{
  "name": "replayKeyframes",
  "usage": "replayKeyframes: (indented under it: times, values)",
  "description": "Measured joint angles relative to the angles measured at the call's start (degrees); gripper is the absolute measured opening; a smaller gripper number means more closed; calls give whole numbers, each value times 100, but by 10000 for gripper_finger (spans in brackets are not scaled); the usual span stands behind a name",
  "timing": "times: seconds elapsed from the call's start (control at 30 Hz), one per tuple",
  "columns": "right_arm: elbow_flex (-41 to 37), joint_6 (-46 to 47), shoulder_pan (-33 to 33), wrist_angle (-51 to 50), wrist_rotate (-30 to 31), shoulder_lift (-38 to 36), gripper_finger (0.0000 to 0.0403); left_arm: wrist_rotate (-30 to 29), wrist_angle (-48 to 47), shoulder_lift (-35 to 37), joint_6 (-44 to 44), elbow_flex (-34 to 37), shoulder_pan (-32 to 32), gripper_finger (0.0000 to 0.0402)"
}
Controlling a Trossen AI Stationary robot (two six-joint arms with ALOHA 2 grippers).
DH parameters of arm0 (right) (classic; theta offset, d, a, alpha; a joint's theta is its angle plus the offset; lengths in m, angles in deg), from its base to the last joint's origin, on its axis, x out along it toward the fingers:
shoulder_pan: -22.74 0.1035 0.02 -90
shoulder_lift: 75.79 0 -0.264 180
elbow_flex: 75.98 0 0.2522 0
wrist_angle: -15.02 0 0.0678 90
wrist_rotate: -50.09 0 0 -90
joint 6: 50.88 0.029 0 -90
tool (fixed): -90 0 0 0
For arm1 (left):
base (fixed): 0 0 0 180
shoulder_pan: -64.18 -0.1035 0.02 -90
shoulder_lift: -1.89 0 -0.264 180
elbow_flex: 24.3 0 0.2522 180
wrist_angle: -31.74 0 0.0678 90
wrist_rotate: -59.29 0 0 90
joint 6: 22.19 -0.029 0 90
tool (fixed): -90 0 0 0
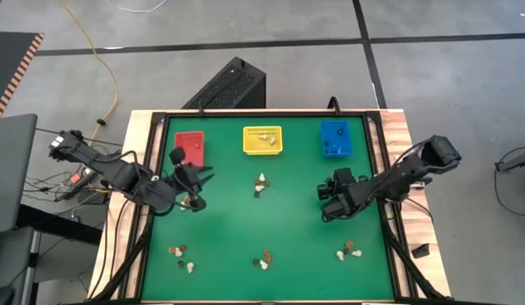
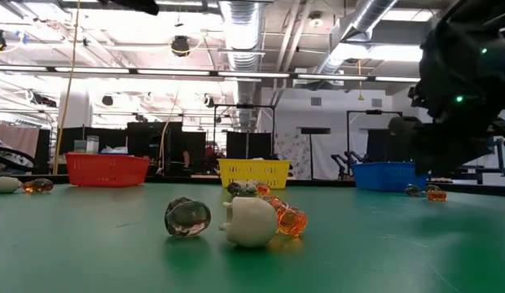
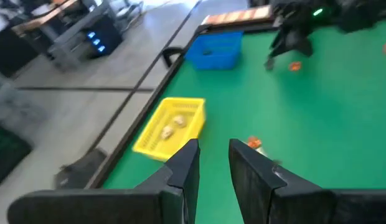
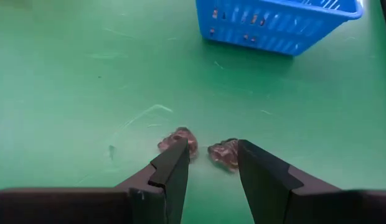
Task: Sort Halloween decoration
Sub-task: Put the purple skull toy into the blue bin
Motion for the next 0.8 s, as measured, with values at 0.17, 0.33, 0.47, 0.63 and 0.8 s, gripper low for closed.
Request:
replayKeyframes:
  times: [0.17,0.33,0.47,0.63,0.8]
  values:
    - [0,0,-179,-42,-30,147,171,261,1251,715,-327,903,-32,77]
    - [0,42,-309,-11,-81,435,192,269,1483,1225,-241,1233,-32,77]
    - [0,44,-425,131,-116,743,211,273,1961,1441,-339,1569,-32,77]
    - [15,71,-469,361,-169,1191,218,275,2546,1462,-538,2050,-32,77]
    - [17,471,-353,375,-73,1449,191,268,2990,1478,-898,2172,-36,77]
